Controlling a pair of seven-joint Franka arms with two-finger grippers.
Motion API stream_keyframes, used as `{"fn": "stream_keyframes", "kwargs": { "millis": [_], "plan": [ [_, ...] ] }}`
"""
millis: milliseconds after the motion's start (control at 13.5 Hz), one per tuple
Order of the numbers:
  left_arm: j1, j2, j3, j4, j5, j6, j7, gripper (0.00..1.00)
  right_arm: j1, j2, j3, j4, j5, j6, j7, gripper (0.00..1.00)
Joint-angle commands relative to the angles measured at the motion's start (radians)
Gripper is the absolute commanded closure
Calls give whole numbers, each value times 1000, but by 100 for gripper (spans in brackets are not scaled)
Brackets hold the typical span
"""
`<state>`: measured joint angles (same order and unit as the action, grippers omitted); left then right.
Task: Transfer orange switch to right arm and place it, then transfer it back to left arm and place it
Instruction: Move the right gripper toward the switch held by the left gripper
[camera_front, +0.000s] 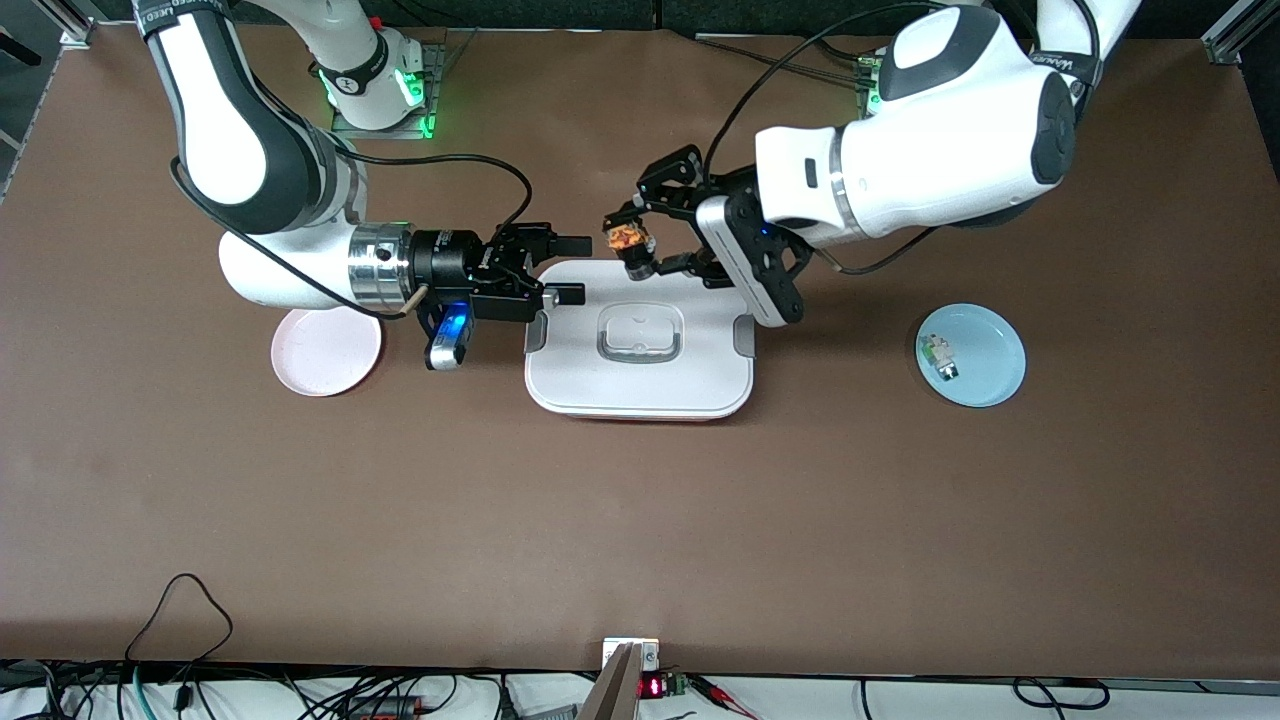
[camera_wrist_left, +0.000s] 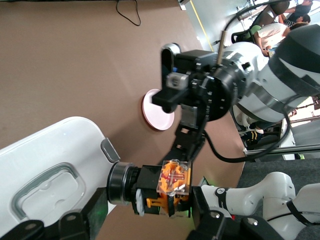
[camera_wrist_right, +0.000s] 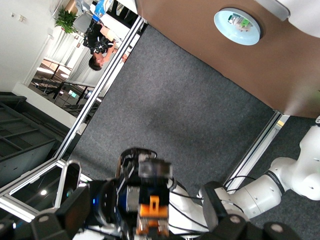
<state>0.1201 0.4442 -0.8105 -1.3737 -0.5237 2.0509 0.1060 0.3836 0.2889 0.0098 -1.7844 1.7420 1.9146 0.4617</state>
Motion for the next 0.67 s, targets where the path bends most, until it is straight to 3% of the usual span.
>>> {"fn": "stream_keyframes", "kwargs": {
  "millis": [0, 594],
  "plan": [
    [7, -1, -2, -7, -7, 11, 12, 100, 11, -31, -5, -30, 48, -2, 5, 0],
    [3, 1, 1, -13, -7, 17, 11, 100, 61, -2, -5, -29, 128, 18, -11, 0]
  ]
}}
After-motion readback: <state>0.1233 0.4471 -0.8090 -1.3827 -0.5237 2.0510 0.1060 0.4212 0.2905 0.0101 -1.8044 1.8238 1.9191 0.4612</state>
